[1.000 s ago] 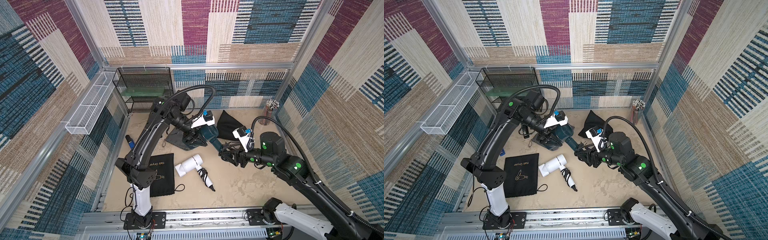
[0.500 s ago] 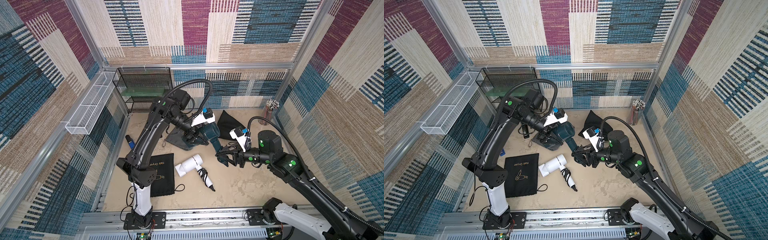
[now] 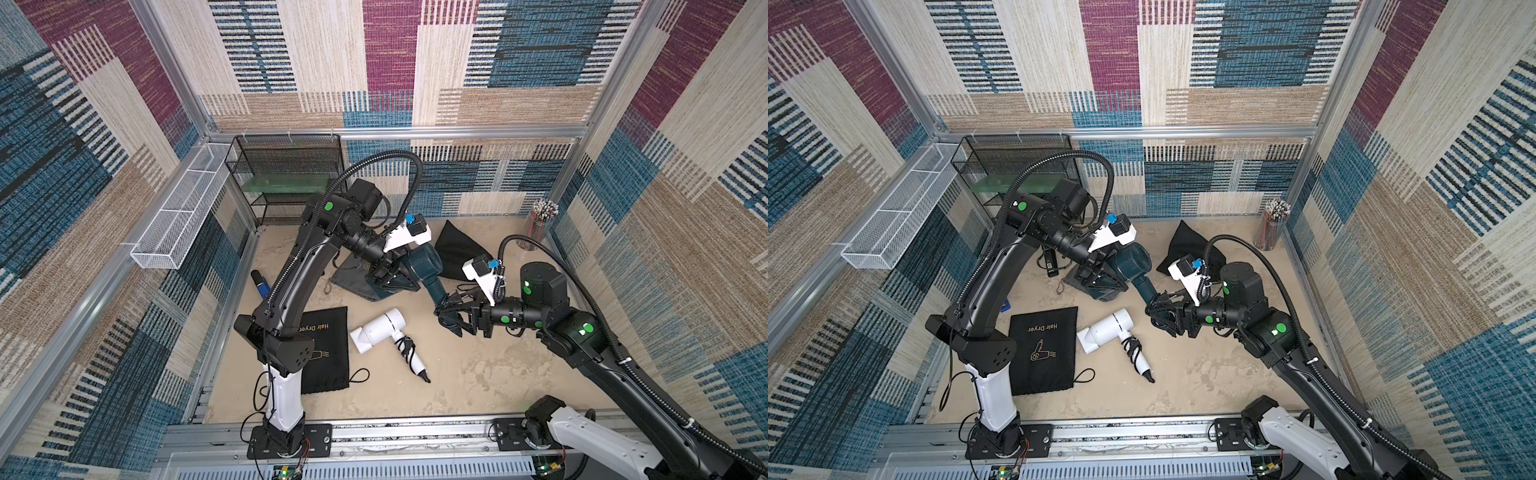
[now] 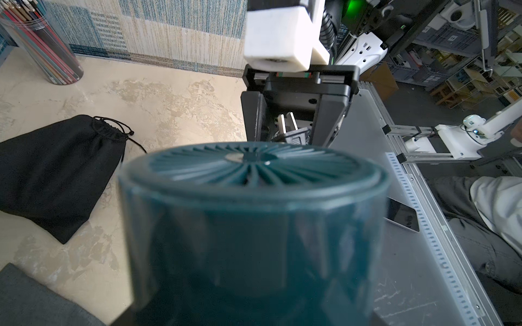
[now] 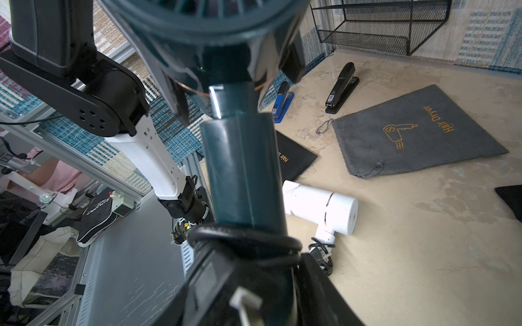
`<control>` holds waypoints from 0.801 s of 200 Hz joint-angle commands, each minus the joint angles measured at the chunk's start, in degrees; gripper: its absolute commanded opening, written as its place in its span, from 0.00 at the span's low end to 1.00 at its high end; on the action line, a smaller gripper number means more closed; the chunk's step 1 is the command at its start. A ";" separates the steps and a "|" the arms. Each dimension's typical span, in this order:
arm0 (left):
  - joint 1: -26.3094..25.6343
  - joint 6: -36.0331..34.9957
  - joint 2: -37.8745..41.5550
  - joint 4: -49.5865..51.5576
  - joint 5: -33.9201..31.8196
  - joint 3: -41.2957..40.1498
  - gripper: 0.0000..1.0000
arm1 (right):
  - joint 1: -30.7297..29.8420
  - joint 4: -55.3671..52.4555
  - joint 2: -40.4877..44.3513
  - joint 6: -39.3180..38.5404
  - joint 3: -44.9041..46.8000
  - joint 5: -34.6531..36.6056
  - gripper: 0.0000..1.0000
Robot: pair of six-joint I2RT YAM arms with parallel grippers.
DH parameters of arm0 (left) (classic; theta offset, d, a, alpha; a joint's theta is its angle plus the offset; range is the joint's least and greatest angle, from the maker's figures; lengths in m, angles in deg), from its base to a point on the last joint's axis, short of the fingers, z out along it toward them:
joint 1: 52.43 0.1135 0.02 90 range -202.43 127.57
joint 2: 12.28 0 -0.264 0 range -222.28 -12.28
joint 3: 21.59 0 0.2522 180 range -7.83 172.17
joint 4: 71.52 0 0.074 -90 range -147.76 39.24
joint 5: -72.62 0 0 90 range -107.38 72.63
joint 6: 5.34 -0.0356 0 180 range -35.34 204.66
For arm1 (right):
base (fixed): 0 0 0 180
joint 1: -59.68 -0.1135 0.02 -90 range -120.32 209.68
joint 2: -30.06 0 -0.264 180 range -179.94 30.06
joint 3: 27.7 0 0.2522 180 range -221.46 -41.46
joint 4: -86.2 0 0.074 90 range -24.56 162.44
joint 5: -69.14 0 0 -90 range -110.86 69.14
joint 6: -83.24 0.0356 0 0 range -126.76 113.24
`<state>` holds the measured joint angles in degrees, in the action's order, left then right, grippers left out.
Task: Pack away hair dryers
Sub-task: Fold the hair dryer.
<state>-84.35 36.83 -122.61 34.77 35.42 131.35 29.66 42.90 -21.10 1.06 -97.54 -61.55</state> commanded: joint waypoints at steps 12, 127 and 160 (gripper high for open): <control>-0.09 2.16 -0.05 -0.72 7.28 0.39 0.00 | 0.08 1.52 -0.28 0.82 0.50 -3.98 0.45; -0.25 6.74 -2.24 -0.71 9.85 3.46 0.00 | -0.45 11.34 2.14 8.43 4.92 -10.11 0.36; -0.68 11.30 -4.60 -0.86 5.89 6.90 0.00 | -1.91 13.64 1.04 10.88 3.94 -8.98 0.30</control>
<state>-84.57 43.28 -126.04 34.88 36.58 136.68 29.44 51.14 -19.24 9.49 -92.93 -64.06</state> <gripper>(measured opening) 0.676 0.453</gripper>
